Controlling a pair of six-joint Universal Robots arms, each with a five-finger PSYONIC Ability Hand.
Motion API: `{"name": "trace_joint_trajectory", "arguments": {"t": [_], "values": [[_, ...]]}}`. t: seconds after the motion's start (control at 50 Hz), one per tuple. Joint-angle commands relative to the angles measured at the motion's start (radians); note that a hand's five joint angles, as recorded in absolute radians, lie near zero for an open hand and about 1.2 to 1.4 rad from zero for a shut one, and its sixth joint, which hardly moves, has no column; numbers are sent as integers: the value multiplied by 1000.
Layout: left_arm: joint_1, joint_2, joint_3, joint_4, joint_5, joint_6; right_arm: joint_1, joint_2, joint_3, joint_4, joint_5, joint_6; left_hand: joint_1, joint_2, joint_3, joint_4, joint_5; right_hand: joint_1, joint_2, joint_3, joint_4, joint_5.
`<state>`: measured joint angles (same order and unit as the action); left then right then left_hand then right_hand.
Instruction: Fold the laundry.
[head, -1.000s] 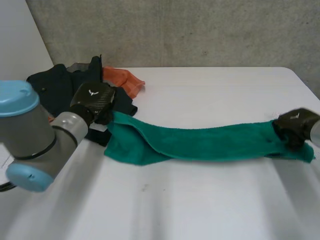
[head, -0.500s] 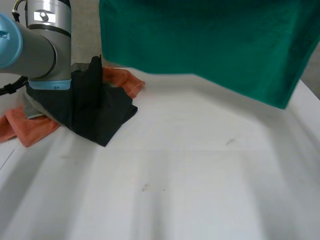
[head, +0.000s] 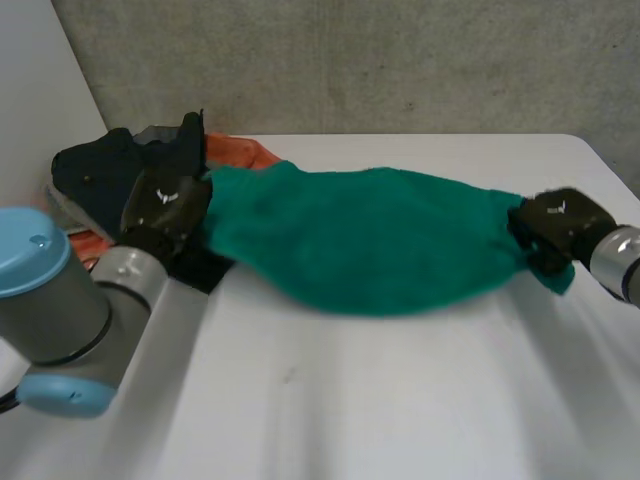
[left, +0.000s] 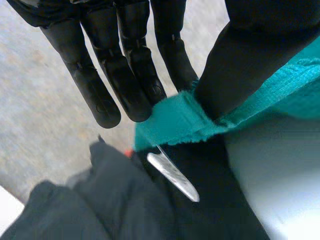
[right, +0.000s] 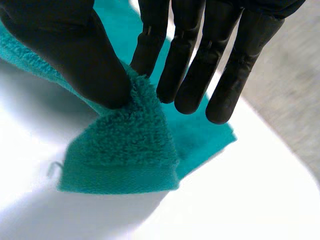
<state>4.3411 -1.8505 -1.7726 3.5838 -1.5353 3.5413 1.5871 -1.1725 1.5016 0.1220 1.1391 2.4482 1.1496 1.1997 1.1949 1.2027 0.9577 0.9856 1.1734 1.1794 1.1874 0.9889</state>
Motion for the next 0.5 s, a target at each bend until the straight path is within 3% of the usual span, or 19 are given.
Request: {"name": "trace_joint_trajectory", "arguments": {"t": [0.02,0.1,0.18,0.26,0.38,0.5], "values": [[8,250,-105,-350,0,204,-84,-134,-17,491,31,-188,247,197,201,194,264,411,223,217,209,233],[12,338,-139,-578,1,294,-163,-186,6,630,24,-296,247,197,201,194,264,411,223,217,209,233],[-5,350,-148,-701,23,307,-191,-207,51,657,28,-386,247,197,201,194,264,411,223,217,209,233],[-5,295,-137,-623,41,306,-185,-179,69,627,28,-390,247,197,201,194,264,411,223,217,209,233],[-9,87,-42,-458,9,300,-131,-35,-23,437,56,-281,247,197,201,194,264,411,223,217,209,233],[-26,-53,106,-312,-40,206,-21,101,-176,257,146,-196,247,197,201,194,264,411,223,217,209,233]]}}
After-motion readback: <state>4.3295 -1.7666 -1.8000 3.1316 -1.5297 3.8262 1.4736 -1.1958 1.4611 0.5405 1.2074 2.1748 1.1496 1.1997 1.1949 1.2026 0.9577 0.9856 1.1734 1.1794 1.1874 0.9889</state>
